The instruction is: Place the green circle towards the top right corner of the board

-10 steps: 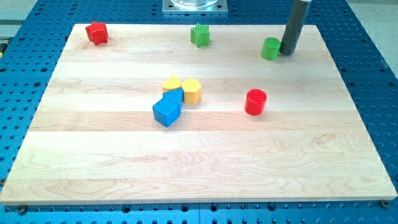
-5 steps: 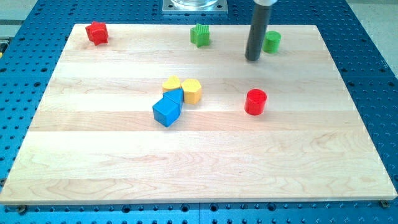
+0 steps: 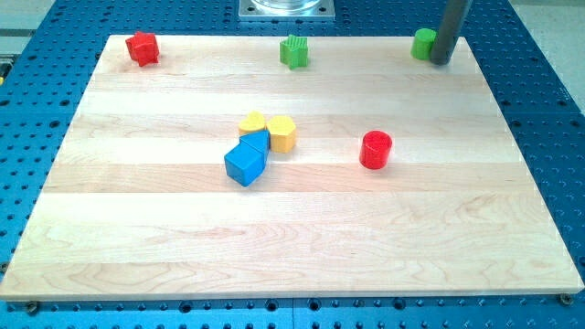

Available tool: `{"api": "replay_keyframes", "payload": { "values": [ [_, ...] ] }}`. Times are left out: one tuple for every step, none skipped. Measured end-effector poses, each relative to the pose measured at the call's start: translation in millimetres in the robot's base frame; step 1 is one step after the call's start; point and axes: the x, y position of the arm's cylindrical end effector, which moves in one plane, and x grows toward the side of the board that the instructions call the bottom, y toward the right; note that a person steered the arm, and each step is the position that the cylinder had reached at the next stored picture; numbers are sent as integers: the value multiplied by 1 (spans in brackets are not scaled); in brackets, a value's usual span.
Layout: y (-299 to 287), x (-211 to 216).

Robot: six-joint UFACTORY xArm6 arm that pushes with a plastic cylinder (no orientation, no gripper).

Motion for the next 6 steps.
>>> {"api": "replay_keyframes", "payload": {
  "values": [
    [0, 15],
    [0, 19],
    [-3, 33],
    [-3, 38],
    [-3, 40],
    [-19, 59]
  ]
}}
